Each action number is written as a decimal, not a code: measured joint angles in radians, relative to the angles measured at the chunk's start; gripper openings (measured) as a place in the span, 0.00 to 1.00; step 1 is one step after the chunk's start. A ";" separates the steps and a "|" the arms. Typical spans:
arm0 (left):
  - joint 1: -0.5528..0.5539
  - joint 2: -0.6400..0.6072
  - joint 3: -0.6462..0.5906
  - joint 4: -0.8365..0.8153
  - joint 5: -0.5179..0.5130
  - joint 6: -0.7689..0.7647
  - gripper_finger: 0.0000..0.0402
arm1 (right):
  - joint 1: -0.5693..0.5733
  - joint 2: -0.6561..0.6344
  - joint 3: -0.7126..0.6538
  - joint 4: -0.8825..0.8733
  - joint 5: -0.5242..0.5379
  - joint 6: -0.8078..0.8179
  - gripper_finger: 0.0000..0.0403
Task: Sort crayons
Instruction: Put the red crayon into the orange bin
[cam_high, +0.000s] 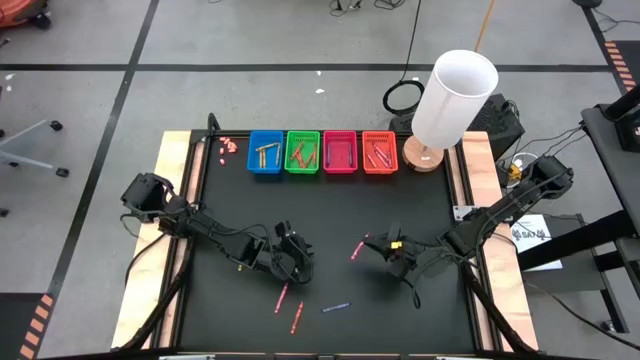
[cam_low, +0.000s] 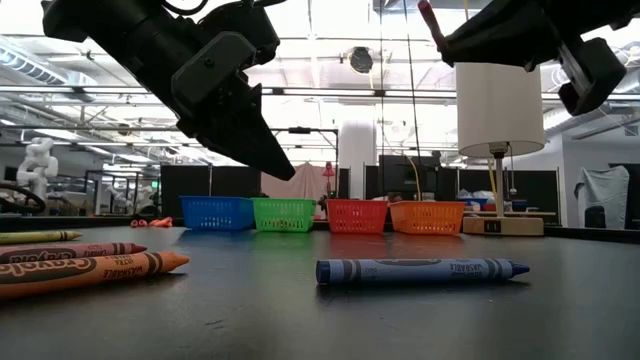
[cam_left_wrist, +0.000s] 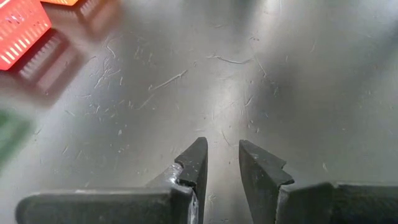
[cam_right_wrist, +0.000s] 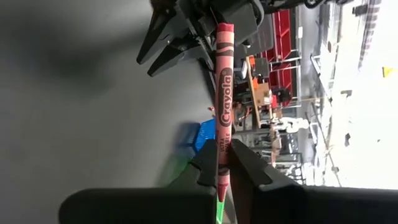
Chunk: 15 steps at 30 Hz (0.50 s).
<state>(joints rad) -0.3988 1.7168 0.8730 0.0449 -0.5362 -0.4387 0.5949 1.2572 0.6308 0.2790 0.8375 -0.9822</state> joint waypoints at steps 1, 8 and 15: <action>0.000 0.000 0.000 0.000 0.000 0.000 0.22 | 0.000 0.000 0.000 0.000 0.000 0.016 0.00; 0.000 0.000 0.000 0.000 0.000 0.000 0.22 | 0.000 0.000 0.000 0.000 0.000 0.135 0.00; 0.000 0.000 0.000 0.000 0.000 0.000 0.22 | 0.000 0.000 0.000 0.000 0.000 0.400 0.00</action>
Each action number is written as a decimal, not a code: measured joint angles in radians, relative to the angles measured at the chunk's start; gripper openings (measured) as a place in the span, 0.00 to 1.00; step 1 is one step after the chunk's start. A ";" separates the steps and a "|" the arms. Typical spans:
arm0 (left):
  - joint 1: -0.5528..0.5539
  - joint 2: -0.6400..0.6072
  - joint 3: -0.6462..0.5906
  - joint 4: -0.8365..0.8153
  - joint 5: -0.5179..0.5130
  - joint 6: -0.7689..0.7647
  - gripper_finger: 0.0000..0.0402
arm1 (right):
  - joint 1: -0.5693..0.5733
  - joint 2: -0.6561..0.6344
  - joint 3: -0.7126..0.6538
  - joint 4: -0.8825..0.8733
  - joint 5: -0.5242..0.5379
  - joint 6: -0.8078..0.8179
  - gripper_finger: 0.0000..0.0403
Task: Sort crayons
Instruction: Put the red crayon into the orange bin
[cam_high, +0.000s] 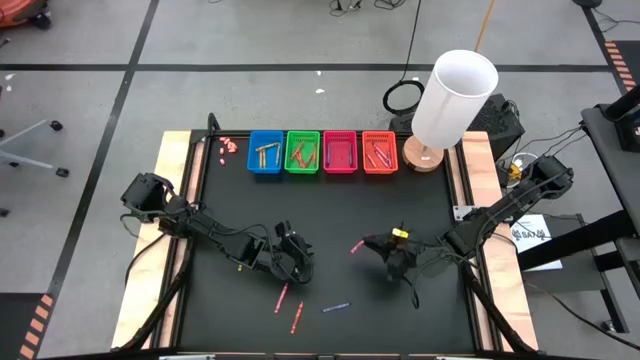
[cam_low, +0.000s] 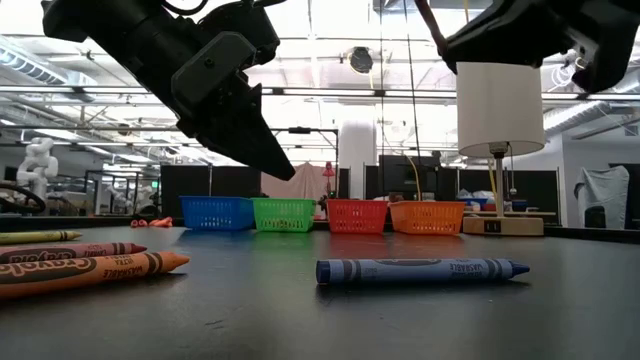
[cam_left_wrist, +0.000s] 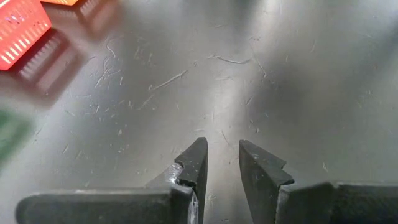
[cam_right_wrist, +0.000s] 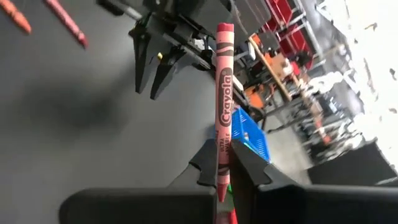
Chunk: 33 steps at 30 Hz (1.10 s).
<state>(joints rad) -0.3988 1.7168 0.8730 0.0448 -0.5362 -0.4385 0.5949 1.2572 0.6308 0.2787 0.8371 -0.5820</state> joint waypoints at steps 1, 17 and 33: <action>0.000 0.000 0.000 0.000 0.000 0.000 0.22 | 0.000 0.000 0.000 0.000 0.000 0.030 0.00; 0.000 0.000 0.000 0.000 0.000 0.000 0.22 | -0.105 0.038 0.000 -0.003 0.003 0.686 0.00; -0.002 0.000 0.000 -0.001 0.000 0.000 0.22 | -0.627 0.075 0.000 -0.037 -0.006 0.772 0.00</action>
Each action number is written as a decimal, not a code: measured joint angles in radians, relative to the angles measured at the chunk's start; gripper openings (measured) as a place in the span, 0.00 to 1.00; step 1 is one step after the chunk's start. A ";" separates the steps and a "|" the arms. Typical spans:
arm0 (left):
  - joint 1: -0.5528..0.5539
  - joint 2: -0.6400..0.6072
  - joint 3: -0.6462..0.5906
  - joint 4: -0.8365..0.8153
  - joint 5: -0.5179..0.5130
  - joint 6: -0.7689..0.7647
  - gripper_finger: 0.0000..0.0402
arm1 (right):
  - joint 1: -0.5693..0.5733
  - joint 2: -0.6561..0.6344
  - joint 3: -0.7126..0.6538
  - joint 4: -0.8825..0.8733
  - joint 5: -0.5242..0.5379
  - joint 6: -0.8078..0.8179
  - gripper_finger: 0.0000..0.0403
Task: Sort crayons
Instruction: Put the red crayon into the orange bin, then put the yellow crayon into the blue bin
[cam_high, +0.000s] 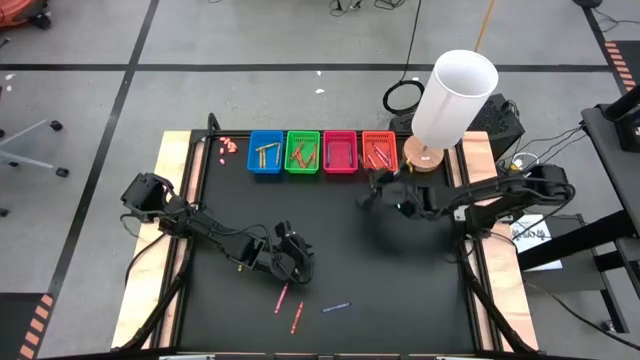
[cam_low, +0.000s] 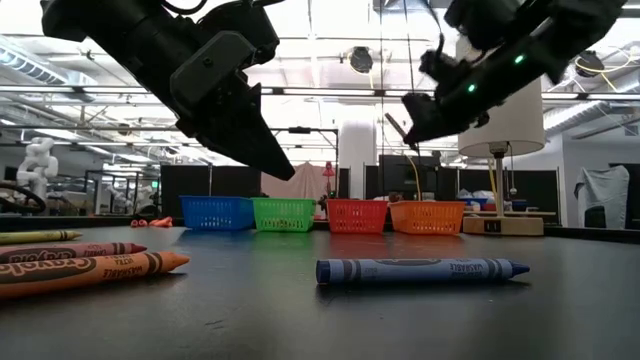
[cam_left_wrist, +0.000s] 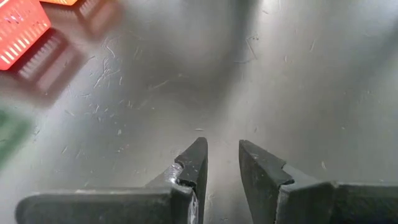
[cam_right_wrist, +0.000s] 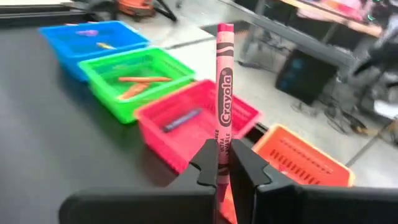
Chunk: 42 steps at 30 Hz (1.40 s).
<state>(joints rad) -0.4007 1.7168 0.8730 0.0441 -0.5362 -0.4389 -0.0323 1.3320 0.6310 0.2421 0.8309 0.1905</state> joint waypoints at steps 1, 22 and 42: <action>0.000 0.000 0.000 0.000 0.000 0.000 0.22 | -0.034 0.006 0.000 0.001 -0.015 0.005 0.00; -0.016 0.000 0.000 0.000 0.000 -0.001 0.22 | -0.421 0.058 0.000 -0.039 -0.262 0.190 0.05; -0.019 0.000 0.000 -0.001 0.035 -0.027 0.22 | -0.302 -0.037 0.000 -0.109 -0.382 0.122 0.20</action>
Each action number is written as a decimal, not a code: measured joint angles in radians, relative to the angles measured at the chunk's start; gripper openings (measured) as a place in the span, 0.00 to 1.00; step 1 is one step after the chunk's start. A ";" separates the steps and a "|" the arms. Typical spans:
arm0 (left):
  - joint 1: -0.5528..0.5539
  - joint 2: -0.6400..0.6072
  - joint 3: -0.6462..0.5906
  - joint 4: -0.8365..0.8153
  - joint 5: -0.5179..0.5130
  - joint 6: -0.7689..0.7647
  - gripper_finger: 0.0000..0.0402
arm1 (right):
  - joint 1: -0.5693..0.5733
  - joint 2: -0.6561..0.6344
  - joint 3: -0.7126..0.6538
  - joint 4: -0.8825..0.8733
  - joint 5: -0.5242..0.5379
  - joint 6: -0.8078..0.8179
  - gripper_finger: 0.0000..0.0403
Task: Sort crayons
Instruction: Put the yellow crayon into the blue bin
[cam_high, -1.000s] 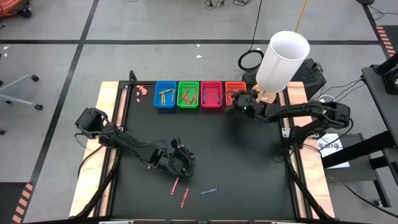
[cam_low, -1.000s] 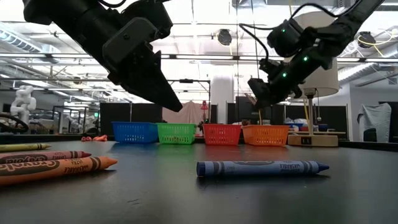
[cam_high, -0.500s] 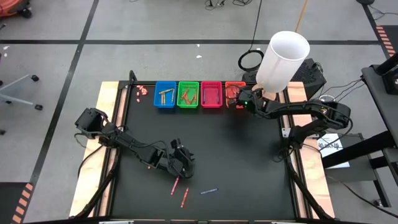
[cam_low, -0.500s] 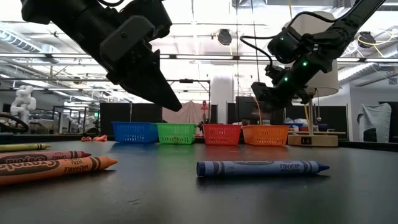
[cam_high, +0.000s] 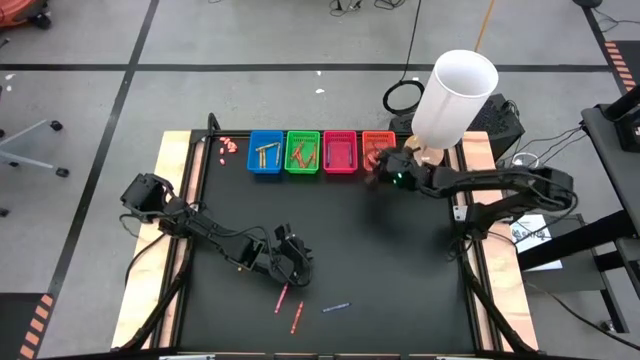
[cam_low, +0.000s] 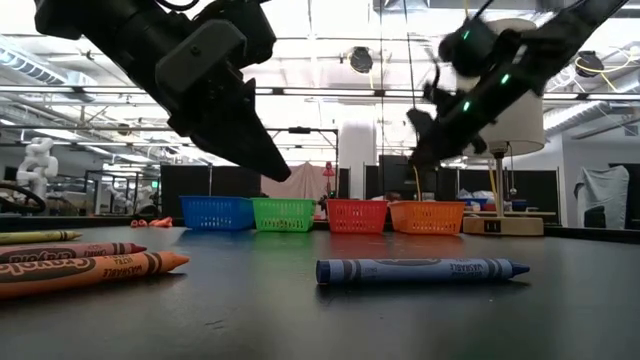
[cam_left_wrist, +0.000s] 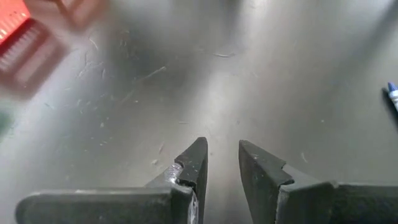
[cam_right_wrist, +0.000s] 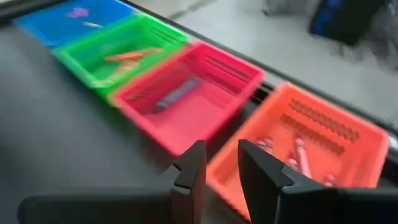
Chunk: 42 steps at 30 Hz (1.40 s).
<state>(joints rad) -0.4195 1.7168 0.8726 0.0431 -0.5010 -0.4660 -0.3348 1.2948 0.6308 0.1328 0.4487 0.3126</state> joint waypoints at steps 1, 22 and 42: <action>-0.002 0.000 0.000 -0.001 0.001 0.000 0.22 | 0.035 -0.028 0.000 -0.013 0.017 -0.016 0.20; -0.048 -0.132 0.006 -0.548 -0.153 -0.391 0.22 | 0.693 0.121 0.000 0.058 -0.032 -0.116 0.20; -0.328 -0.190 0.002 -1.011 0.118 -1.332 0.22 | 0.843 0.367 -0.001 0.344 -0.032 -0.175 0.20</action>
<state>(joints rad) -0.7471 1.5272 0.8749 -0.9678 -0.3834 -1.7977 0.5079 1.6616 0.6300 0.4770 0.4168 0.1372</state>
